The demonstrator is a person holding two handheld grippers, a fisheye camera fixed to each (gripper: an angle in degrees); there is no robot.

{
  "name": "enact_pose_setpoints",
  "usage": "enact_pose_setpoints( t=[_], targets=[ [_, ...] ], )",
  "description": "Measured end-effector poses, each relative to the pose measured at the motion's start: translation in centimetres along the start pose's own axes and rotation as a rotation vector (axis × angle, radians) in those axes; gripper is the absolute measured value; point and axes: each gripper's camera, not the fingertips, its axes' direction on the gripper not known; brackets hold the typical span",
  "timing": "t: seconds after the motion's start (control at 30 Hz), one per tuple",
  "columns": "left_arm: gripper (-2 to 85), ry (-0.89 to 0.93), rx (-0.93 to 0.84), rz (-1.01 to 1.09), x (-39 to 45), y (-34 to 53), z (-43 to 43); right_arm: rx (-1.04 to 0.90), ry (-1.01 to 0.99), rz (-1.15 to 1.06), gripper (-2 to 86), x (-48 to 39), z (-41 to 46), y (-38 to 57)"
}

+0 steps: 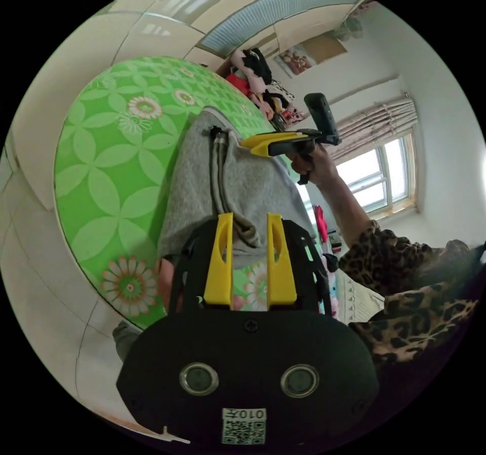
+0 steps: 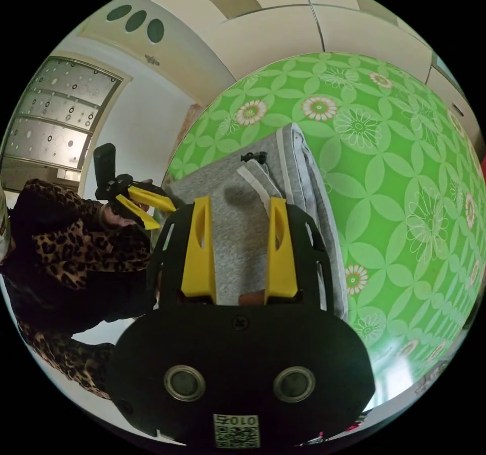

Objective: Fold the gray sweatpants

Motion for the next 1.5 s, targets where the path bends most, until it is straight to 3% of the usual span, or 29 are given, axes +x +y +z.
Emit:
enact_pose_setpoints(
  t=[0.07, 0.17, 0.27, 0.57, 0.8, 0.93, 1.1, 1.27, 1.5],
  targets=[
    [9.5, -0.142, 0.025, -0.010, 1.0, 1.2, 0.1, 0.001, 0.012, -0.013, 14.3, 0.0, -0.2, -0.5],
    [10.4, -0.180, 0.085, 0.014, 2.3, 2.5, 0.2, 0.004, 0.024, -0.028, 14.0, 0.1, -0.6, -1.3],
    [11.2, -0.230, 0.013, -0.018, 2.2, 2.9, 2.6, 0.011, 0.016, -0.036, 13.8, 0.5, -1.0, -2.0],
    [11.2, -0.270, 0.026, -0.037, 3.7, 4.7, 4.3, 0.053, -0.029, -0.053, 13.1, 2.7, -2.2, -3.5],
    [8.8, -0.155, -0.035, -0.121, 1.4, 4.2, 4.2, 0.060, 0.003, -0.102, 12.2, 3.6, -4.1, -5.6],
    [7.1, -0.016, 0.018, -0.115, 0.6, 4.3, 2.5, -0.006, 0.019, -0.139, 12.4, 5.0, -4.6, -7.3],
    [5.8, 0.010, 0.020, -0.060, 1.1, 4.4, 2.2, 0.002, -0.181, -0.222, 13.5, 7.3, -6.6, -8.7],
    [5.3, 0.043, 0.027, -0.047, 0.2, 5.2, 1.4, -0.115, -0.091, -0.207, 14.1, 9.3, -5.7, -12.0],
    [5.2, 0.058, -0.013, -0.117, -2.1, 6.0, 1.6, -0.277, -0.159, -0.278, 13.8, 10.6, -3.2, -15.5]
  ],
)
